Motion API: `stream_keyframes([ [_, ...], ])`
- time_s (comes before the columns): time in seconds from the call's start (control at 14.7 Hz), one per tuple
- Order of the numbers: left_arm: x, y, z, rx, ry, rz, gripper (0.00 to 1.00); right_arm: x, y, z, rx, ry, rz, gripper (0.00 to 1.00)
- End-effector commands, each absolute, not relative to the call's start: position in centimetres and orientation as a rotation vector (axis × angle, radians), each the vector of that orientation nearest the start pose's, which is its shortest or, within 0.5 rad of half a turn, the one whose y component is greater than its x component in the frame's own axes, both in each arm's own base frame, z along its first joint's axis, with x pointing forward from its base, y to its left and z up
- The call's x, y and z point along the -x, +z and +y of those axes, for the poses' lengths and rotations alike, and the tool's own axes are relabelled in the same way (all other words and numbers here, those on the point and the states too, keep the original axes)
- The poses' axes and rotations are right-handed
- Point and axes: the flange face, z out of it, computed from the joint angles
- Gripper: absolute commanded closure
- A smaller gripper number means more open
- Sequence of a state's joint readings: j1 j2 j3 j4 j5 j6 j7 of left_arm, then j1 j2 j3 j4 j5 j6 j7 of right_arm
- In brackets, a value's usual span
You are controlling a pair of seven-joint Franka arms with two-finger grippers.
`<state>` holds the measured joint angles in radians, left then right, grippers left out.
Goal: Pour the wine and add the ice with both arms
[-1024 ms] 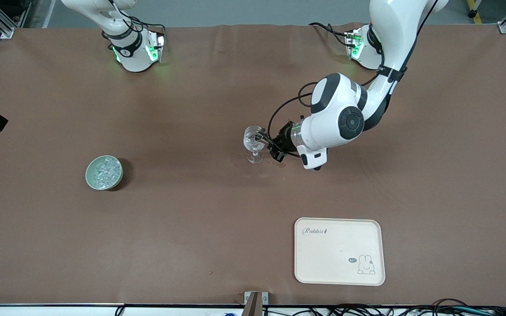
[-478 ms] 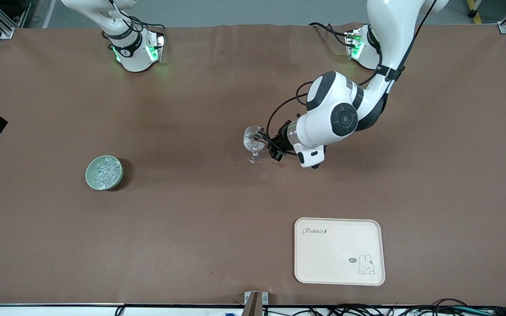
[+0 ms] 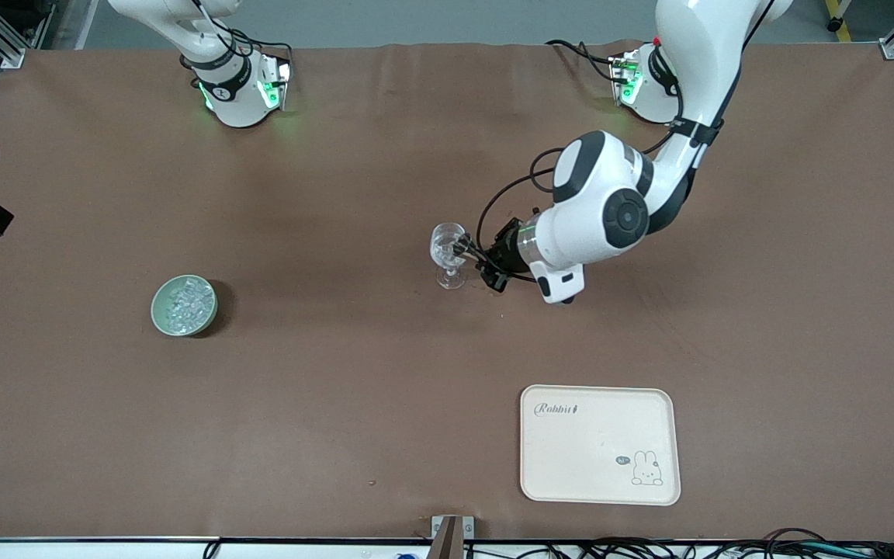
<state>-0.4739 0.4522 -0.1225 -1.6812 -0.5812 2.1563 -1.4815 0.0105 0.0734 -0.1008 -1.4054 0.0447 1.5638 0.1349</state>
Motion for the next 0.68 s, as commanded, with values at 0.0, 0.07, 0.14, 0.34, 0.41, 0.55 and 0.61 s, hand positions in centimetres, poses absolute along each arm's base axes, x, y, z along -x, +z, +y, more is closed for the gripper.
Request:
stream_keyframes([
  [0.0, -56.0, 36.3, -37.7, 2.719, 0.941, -1.966, 1.00, -57.2, 66.4, -4.3, 3.065, -0.140, 0.344, 0.97],
  [0.07, -56.3, 36.4, -37.0, 2.721, 1.024, -1.968, 1.00, -57.2, 66.4, -4.0, 3.064, -0.140, 0.346, 0.97],
  [0.14, -56.5, 36.7, -36.5, 2.737, 1.095, -1.957, 1.00, -57.3, 66.4, -3.5, 3.064, -0.137, 0.342, 0.97],
  [0.34, -57.7, 36.9, -34.2, 2.746, 1.246, -1.972, 1.00, -57.3, 66.3, -0.8, 3.061, -0.121, 0.329, 0.97],
  [0.41, -58.1, 37.0, -33.5, 2.748, 1.278, -1.980, 1.00, -57.3, 66.3, 0.7, 3.061, -0.119, 0.319, 0.97],
  [0.55, -59.7, 36.8, -30.5, 2.721, 1.299, -2.048, 1.00, -57.6, 65.8, 3.7, 3.052, -0.110, 0.314, 0.97],
  [0.61, -60.4, 36.7, -29.0, 2.722, 1.323, -2.062, 1.00, -57.8, 65.4, 5.5, 3.046, -0.103, 0.306, 0.97],
])
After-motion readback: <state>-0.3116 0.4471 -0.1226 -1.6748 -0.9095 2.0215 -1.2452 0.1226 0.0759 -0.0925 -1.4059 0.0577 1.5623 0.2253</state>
